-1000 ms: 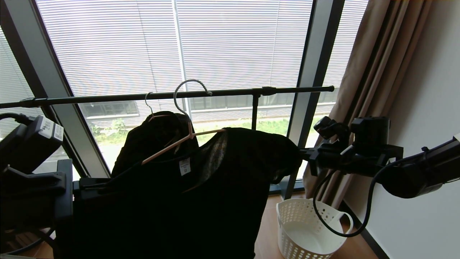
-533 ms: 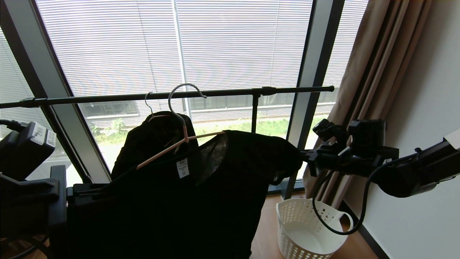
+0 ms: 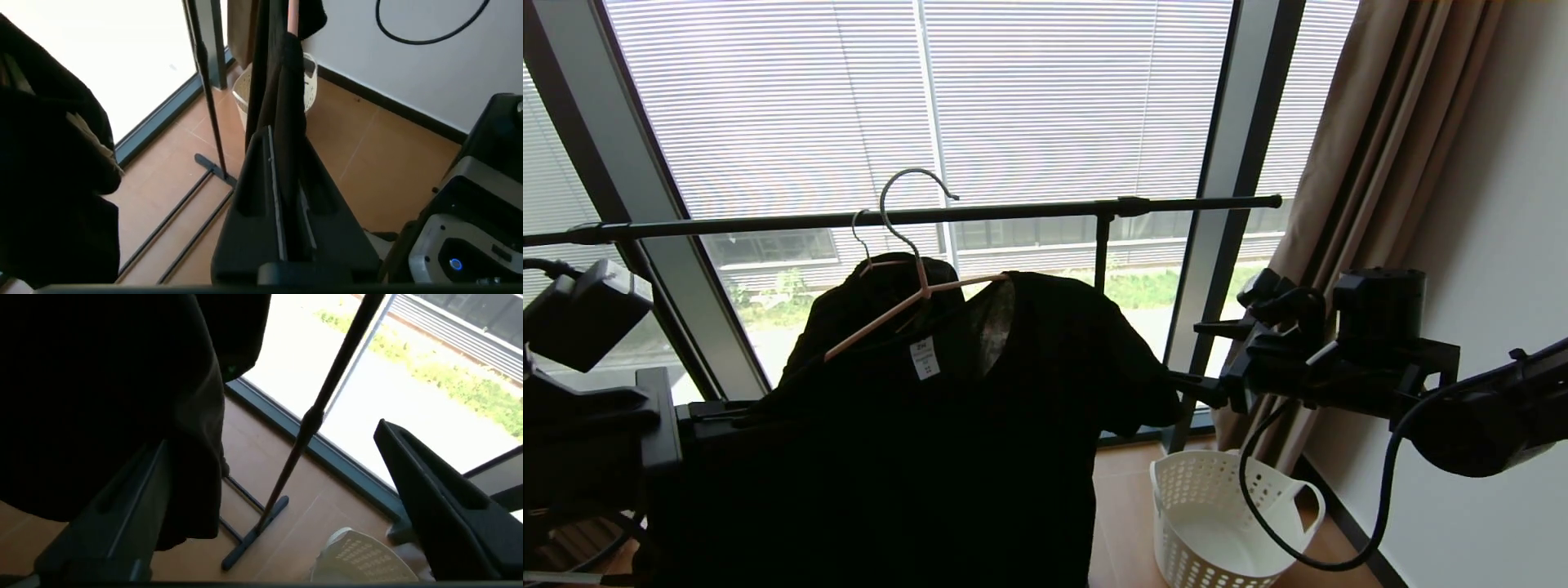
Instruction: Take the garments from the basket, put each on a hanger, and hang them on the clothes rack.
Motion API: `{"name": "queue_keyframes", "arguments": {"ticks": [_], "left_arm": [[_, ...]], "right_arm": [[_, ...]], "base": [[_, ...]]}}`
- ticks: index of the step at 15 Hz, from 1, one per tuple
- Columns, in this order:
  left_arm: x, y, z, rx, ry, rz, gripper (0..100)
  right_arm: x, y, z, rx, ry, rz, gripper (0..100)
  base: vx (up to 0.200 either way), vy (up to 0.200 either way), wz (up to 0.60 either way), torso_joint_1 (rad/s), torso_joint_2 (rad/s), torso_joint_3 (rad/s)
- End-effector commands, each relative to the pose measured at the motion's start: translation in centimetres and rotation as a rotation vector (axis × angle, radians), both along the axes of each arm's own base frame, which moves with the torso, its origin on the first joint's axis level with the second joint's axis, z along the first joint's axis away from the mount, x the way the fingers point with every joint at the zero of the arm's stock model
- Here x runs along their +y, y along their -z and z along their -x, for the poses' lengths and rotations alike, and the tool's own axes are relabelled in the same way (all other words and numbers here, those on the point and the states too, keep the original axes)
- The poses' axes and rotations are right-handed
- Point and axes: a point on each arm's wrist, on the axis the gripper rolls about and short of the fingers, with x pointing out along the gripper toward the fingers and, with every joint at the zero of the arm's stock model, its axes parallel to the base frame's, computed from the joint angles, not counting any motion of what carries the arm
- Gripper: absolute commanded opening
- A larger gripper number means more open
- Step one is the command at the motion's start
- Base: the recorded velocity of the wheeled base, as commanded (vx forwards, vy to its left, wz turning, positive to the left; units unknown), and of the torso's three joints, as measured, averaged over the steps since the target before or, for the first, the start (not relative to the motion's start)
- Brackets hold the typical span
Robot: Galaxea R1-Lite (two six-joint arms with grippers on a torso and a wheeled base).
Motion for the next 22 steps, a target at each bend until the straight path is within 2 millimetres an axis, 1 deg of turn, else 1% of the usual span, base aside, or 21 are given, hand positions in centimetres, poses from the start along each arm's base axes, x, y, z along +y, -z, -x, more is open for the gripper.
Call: {"name": "queue_keyframes", "arguments": {"ticks": [1,4,5,8,9,10,12,14,16,19,22], "left_arm": [[0.0,0.7,-0.8,0.047,-0.047,-0.008,0],[-0.2,1.2,-2.4,0.069,-0.156,-0.010,0],[-0.4,1.4,-2.8,0.065,-0.166,-0.011,0],[-1.7,2.1,-4.7,0.085,-0.201,-0.021,0],[-2.0,2.3,-5.1,0.084,-0.204,-0.027,0],[-2.4,2.9,-6.0,0.084,-0.220,-0.040,0],[-3.0,3.5,-7.3,0.076,-0.251,-0.040,0],[-3.3,3.9,-8.5,0.063,-0.277,-0.029,0],[-3.4,3.6,-8.9,0.027,-0.293,-0.002,0],[-3.3,3.4,-8.6,0.023,-0.298,0.009,0],[-3.2,3.2,-8.4,0.015,-0.324,0.002,0]], "right_arm": [[1.2,-2.6,2.3,-0.069,-0.036,-0.015,100],[2.7,-4.3,4.4,-0.106,-0.038,-0.030,100],[3.0,-4.6,4.9,-0.113,-0.039,-0.035,100],[3.7,-5.7,6.3,-0.148,-0.031,-0.037,100],[3.8,-5.7,6.5,-0.150,-0.033,-0.037,100],[3.8,-5.6,6.6,-0.147,-0.030,-0.035,100],[4.0,-5.3,6.2,-0.138,-0.027,-0.030,100],[4.0,-5.2,6.2,-0.138,-0.027,-0.030,100],[3.9,-5.3,6.3,-0.141,-0.027,-0.031,100],[3.9,-5.2,6.2,-0.138,-0.027,-0.030,100],[3.8,-5.6,6.4,-0.151,-0.025,-0.035,100]], "base": [[0.000,0.000,0.00,0.000,0.00,0.000],[0.000,0.000,0.00,0.000,0.00,0.000],[0.000,0.000,0.00,0.000,0.00,0.000],[0.000,0.000,0.00,0.000,0.00,0.000],[0.000,0.000,0.00,0.000,0.00,0.000],[0.000,0.000,0.00,0.000,0.00,0.000],[0.000,0.000,0.00,0.000,0.00,0.000],[0.000,0.000,0.00,0.000,0.00,0.000],[0.000,0.000,0.00,0.000,0.00,0.000],[0.000,0.000,0.00,0.000,0.00,0.000],[0.000,0.000,0.00,0.000,0.00,0.000]]}}
